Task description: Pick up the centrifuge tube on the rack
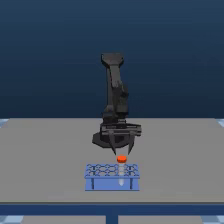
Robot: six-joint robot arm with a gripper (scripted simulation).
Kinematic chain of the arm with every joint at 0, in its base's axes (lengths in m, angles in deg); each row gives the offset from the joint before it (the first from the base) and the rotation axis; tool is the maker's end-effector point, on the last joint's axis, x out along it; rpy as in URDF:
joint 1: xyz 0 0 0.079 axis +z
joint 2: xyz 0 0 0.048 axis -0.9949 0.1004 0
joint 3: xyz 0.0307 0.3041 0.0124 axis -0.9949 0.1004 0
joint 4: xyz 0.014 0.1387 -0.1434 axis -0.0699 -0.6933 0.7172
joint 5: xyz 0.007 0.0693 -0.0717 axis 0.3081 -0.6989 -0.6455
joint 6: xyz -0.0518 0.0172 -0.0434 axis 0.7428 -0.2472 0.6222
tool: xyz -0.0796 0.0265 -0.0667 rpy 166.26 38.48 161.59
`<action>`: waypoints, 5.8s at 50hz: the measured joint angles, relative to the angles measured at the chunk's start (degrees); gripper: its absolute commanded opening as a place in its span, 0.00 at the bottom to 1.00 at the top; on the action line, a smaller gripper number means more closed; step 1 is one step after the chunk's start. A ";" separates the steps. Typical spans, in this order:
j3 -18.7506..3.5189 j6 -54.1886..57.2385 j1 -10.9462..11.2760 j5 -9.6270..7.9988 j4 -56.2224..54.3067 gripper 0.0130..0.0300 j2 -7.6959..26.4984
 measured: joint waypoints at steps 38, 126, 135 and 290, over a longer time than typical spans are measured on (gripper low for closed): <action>2.27 -20.69 -0.02 3.82 20.68 1.00 3.67; 1.68 -17.62 -0.04 3.53 16.31 0.00 2.51; 0.99 -11.84 -0.04 2.21 10.42 0.00 1.41; -7.63 87.82 -0.04 2.82 -87.36 0.00 -6.61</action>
